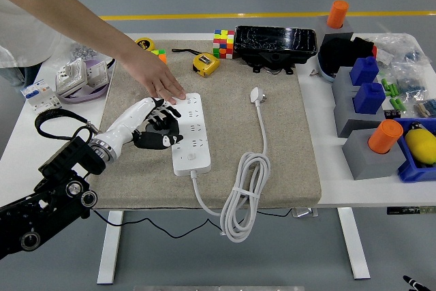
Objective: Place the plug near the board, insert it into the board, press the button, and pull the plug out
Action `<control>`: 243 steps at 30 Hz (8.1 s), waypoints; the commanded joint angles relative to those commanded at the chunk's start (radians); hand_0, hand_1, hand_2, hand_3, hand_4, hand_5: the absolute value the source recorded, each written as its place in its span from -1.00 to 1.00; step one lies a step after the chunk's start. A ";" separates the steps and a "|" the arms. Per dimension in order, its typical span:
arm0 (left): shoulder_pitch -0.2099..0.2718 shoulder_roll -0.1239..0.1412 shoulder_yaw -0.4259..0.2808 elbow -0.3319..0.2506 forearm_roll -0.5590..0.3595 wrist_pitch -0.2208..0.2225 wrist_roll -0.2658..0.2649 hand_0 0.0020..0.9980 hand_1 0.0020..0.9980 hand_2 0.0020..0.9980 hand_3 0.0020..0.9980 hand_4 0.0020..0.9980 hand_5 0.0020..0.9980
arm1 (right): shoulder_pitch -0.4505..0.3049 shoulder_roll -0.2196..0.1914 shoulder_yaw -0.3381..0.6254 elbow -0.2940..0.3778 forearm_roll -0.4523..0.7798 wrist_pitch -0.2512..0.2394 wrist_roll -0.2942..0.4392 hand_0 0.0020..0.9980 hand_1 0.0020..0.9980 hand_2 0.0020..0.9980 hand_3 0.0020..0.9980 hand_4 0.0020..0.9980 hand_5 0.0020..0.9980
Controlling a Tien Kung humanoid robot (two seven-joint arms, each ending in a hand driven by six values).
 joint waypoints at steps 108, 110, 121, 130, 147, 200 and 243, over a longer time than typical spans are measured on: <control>0.033 -0.019 0.008 -0.028 0.122 0.032 0.089 0.34 0.39 0.34 0.21 0.54 -0.40 | -0.006 -0.001 0.004 0.003 -0.002 0.001 0.002 0.33 0.35 0.32 0.18 0.86 0.05; 0.032 -0.019 0.006 -0.032 0.126 0.032 0.088 0.32 0.39 0.33 0.21 0.54 -0.41 | -0.005 -0.001 0.004 0.003 -0.001 0.001 0.002 0.34 0.35 0.32 0.18 0.86 0.05; 0.024 -0.024 0.012 -0.035 0.129 0.025 0.092 0.31 0.39 0.33 0.21 0.54 -0.40 | -0.005 0.000 0.006 0.003 -0.001 0.001 0.002 0.33 0.35 0.32 0.18 0.86 0.05; 0.023 -0.028 0.019 -0.031 0.121 0.022 0.090 0.31 0.38 0.33 0.20 0.55 -0.40 | -0.008 0.001 0.005 0.003 0.000 0.001 0.002 0.33 0.35 0.32 0.17 0.86 0.05; 0.002 -0.041 0.043 -0.017 0.100 0.008 0.086 0.28 0.37 0.33 0.20 0.55 -0.40 | -0.006 -0.001 -0.002 0.003 0.003 0.001 0.002 0.33 0.34 0.32 0.17 0.86 0.05; 0.035 0.030 -0.069 -0.324 -0.062 -0.491 0.506 -0.76 -0.89 -0.70 0.73 0.22 -1.00 | -0.008 -0.002 -0.002 0.003 0.003 0.001 0.001 0.33 0.34 0.32 0.17 0.86 0.05; 0.006 -0.010 -0.013 -0.207 -0.074 -0.468 0.506 -0.80 -0.89 -0.70 0.71 0.18 -1.00 | -0.010 -0.001 0.001 0.004 0.003 0.002 0.001 0.33 0.34 0.32 0.17 0.86 0.05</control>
